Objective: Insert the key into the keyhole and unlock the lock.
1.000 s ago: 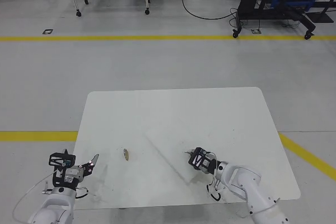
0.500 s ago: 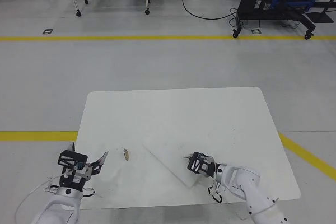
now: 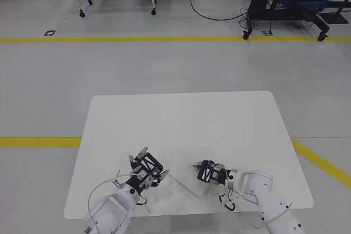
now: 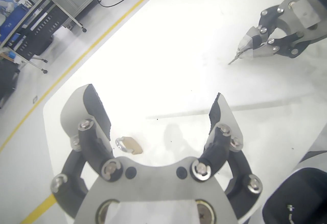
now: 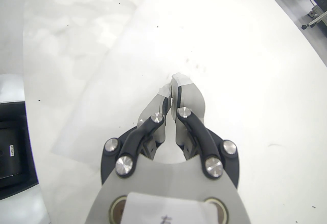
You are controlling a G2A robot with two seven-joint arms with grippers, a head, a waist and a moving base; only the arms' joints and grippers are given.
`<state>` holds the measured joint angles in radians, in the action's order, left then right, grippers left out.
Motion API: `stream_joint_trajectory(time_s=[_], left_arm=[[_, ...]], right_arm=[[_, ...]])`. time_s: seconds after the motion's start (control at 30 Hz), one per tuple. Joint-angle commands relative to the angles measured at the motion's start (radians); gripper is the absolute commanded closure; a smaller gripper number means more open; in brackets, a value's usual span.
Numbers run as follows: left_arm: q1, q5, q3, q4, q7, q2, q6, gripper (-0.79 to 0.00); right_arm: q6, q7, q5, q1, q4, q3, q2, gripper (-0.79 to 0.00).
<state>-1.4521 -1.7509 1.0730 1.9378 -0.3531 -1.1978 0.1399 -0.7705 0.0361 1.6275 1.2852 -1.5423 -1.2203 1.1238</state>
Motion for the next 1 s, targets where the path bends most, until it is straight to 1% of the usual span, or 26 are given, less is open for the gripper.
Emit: stream_joint_trajectory(time_s=[0.0, 0.07, 0.2, 0.4, 0.53, 0.67, 0.83, 0.9, 0.97], left_arm=[[0.037, -0.031, -0.047, -0.039, -0.021, -0.009, -0.013, -0.785], [0.069, -0.076, -0.080, -0.078, -0.033, -0.018, -0.050, -0.785], [0.125, -0.118, -0.137, -0.163, -0.043, -0.038, -0.101, -0.785], [0.198, -0.136, -0.212, -0.294, -0.056, -0.071, -0.159, -0.785], [0.236, -0.134, -0.247, -0.358, -0.061, -0.092, -0.195, -0.785], [0.258, -0.111, -0.272, -0.399, -0.064, -0.112, -0.216, -0.785], [0.284, -0.076, -0.301, -0.431, -0.056, -0.135, -0.222, -0.785], [0.295, -0.065, -0.301, -0.428, -0.048, -0.142, -0.233, -0.785], [0.293, -0.042, -0.276, -0.394, -0.039, -0.143, -0.252, -0.785]], right_arm=[[-0.009, -0.007, 0.000, -0.005, 0.006, 0.002, -0.001, 0.000], [-0.019, -0.016, 0.001, -0.010, 0.012, 0.003, -0.003, 0.000], [-0.039, -0.037, 0.005, -0.020, 0.023, 0.006, -0.006, 0.000], [-0.052, -0.074, -0.002, -0.036, 0.051, 0.011, -0.009, 0.000], [-0.062, -0.095, -0.007, -0.045, 0.070, 0.010, -0.011, 0.000], [-0.063, -0.116, -0.033, -0.047, 0.088, -0.017, -0.017, 0.000], [-0.055, -0.157, -0.117, -0.025, 0.084, -0.102, -0.030, 0.000], [-0.060, -0.172, -0.161, -0.005, 0.074, -0.136, -0.035, 0.000], [-0.063, -0.187, -0.211, 0.017, 0.065, -0.164, -0.038, 0.000]])
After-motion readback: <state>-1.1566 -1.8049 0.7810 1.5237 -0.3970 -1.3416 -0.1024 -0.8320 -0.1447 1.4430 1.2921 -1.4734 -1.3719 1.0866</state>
